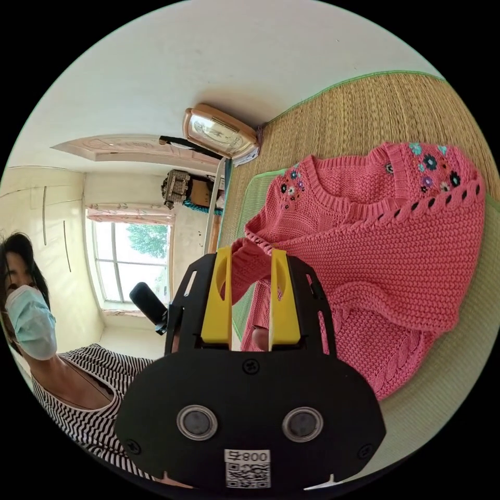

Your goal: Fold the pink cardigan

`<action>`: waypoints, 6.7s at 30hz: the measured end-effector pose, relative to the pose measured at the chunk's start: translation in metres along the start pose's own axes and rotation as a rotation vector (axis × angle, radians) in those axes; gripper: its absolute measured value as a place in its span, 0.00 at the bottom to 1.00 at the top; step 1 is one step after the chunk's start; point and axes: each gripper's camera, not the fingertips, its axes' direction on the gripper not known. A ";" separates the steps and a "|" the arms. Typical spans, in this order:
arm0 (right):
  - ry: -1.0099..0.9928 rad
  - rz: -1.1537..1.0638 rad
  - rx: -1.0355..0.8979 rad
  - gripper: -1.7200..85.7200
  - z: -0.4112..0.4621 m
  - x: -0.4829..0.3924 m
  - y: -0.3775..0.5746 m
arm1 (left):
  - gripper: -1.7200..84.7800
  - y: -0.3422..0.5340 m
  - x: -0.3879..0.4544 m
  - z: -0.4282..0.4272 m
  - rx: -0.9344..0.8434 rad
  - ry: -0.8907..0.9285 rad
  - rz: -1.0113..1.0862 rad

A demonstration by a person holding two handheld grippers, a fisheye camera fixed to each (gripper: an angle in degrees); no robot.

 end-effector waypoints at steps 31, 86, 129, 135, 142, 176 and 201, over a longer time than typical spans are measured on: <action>0.095 0.057 0.128 0.03 -0.172 0.144 0.122 | 0.09 -0.037 0.192 0.160 -0.287 0.055 0.161; 0.555 -0.591 -0.285 0.04 0.082 -0.023 0.132 | 0.02 -0.039 -0.116 0.017 -0.033 -0.012 -0.689; 0.726 -0.042 -0.055 0.07 -0.048 0.133 0.166 | 0.02 -0.108 -0.171 0.075 -0.164 -0.051 -0.401; 0.828 -0.097 0.085 0.05 -0.053 0.114 0.179 | 0.02 -0.108 -0.172 0.070 -0.105 -0.146 -0.354; 0.911 -0.184 -0.092 0.04 0.029 0.165 0.163 | 0.02 -0.107 -0.185 0.114 -0.174 -0.205 -0.302; 0.414 0.432 -0.258 0.08 -0.017 0.334 0.313 | 0.11 0.113 -0.214 0.089 -0.635 0.048 -0.890; 0.384 0.502 -0.337 0.10 0.026 0.401 0.315 | 0.09 0.146 -0.229 0.120 -0.786 0.020 -0.864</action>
